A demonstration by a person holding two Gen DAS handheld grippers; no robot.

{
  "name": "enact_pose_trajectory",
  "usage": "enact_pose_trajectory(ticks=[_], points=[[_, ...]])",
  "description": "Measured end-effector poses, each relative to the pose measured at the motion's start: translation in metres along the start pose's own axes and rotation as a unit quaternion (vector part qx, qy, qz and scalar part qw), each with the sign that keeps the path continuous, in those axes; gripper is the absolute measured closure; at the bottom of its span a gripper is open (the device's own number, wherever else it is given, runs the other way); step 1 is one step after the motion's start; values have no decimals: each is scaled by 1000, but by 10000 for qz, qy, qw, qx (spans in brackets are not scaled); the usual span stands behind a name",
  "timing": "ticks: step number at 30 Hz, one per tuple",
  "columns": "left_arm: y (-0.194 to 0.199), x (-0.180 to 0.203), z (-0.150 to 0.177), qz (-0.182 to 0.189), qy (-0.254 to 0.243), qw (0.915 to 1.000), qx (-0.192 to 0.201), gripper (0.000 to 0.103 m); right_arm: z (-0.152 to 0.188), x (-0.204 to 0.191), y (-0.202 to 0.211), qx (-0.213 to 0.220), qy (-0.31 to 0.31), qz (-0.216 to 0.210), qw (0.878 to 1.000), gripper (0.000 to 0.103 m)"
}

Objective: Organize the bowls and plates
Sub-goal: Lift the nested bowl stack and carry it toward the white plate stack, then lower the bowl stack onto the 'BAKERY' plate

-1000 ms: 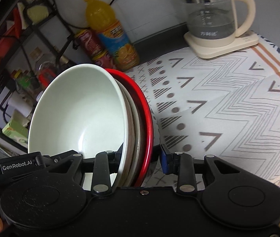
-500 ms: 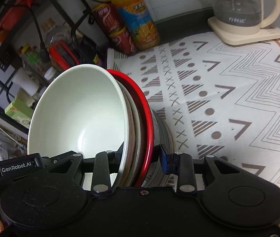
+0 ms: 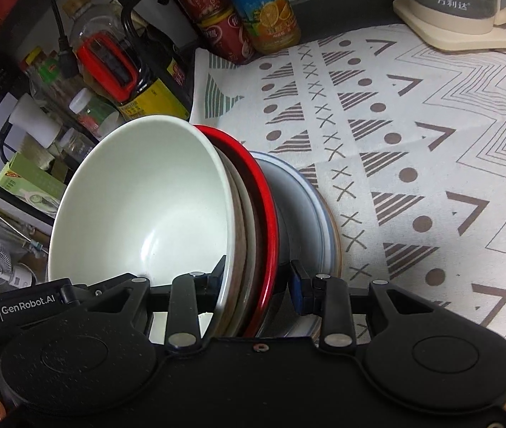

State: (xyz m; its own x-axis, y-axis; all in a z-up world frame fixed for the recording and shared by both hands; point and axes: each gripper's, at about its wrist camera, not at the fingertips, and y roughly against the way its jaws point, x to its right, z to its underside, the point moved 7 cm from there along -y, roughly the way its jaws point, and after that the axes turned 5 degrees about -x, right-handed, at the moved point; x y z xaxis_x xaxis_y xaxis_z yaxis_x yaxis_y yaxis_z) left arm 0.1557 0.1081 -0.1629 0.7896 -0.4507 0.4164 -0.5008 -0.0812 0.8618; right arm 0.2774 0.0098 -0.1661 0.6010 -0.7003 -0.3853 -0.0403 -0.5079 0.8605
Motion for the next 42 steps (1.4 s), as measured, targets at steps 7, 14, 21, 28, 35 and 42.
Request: enact_pose_trajectory(ticks=[7,14,21,28,35,42], points=[[-5,2,-2,12,-39,10000,12,75,-5,5,-4,-17,-136,7,9999,70],[-9,7,-4,31,-91,9999,-38,73,-6,10,-4,-34,-276,-92,9996,64],[-8,9,-5,56,-153,9999,6,72,-19,11,16,277,-194,-53,9994,63],[11,20,-16,-93,-394,9988,284,35,-18,13,42,687,-260,47,9973,40],[30,30,-26,-160,-683,9963,504,20,-18,28,79,1226,-447,373,9907,13],[44,46,-26,-75,-874,9935,720,15,-9,43,105,1659,-700,432,9827,10]])
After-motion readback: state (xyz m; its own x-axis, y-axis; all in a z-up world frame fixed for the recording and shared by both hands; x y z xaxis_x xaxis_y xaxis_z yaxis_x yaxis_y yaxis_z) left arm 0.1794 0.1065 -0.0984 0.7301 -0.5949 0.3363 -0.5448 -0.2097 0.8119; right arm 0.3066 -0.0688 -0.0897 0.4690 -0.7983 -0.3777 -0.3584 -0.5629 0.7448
